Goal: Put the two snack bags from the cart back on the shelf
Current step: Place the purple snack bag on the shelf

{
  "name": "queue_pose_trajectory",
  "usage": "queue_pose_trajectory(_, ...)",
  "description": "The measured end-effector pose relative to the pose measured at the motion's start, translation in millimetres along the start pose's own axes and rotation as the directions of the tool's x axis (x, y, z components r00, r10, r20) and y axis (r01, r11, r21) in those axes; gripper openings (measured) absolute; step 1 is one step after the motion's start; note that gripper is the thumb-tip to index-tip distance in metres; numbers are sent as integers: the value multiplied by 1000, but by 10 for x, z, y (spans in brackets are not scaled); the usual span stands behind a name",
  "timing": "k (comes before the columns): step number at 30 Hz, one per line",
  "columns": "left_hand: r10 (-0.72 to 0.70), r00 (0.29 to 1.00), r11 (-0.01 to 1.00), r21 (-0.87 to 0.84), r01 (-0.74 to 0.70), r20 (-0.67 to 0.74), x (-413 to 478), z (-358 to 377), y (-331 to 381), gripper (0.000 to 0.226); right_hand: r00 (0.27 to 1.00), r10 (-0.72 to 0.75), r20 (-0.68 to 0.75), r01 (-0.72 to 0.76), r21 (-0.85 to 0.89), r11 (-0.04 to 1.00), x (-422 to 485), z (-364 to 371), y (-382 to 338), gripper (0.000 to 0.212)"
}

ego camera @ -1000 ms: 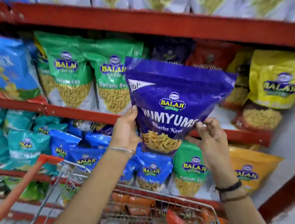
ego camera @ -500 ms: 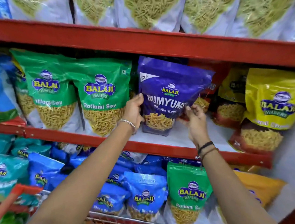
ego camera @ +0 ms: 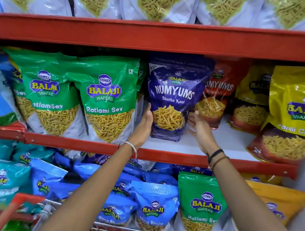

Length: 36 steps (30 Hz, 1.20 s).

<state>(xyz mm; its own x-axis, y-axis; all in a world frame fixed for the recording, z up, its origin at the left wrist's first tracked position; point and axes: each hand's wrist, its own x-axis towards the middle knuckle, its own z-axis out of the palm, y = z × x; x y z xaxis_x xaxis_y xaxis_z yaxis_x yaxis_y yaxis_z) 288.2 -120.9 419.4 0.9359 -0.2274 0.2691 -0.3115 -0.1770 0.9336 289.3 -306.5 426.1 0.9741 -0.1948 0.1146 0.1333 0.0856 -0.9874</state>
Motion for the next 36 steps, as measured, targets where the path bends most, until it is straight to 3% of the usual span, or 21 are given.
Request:
queue_pose_trajectory(3, -37, 999, 999, -23, 38, 30, 2, -26, -34, 101, 1000, -17, 20, 18, -54, 998, -68, 54, 33, 47)
queue_pose_trajectory(7, -38, 998, 999, -29, 40, 50, -115, -94, -51, 72, 1000, -18, 23, 19, -62, 998, -168, 17, 2, 49)
queue_pose_trajectory(12, -18, 999, 997, -80, 22, 42, -450, -148, 16, 65, 995, -20, 99, 30, -101, 994, -402, -96, 4, 55)
queue_pose_trajectory(18, -25, 999, 987, -157, 20, -29, -715, -144, 78, 89, 997, 8, 81, -3, -62, 998, -587, -99, 2, 53)
queue_pose_trajectory(22, -44, 999, 994, -98, 42, -24, -814, -116, 113, 102, 992, 40, 117, -30, -82, 996, -726, -85, -8, 59)
queue_pose_trajectory(24, -37, 998, 995, -92, 32, -59, -904, -117, 147, 91, 996, 8, 85, 0, -92, 996, -874, -97, 10, 57)
queue_pose_trajectory(28, 31, 987, 986, -157, -56, -157, -1245, 35, 180, 39, 998, -60, -8, 59, -44, 997, -1371, -230, 101, 48)
queue_pose_trajectory(32, 33, 998, 988, -146, -41, -56, -1765, 287, -77, 48, 999, -44, -24, 43, -36, 998, -2028, -494, 466, 35)
queue_pose_trajectory(36, -79, 996, 989, -124, 82, 29, -2275, 534, -582, 57, 989, 115, -95, -126, -117, 985, -2749, -822, 1126, 39)
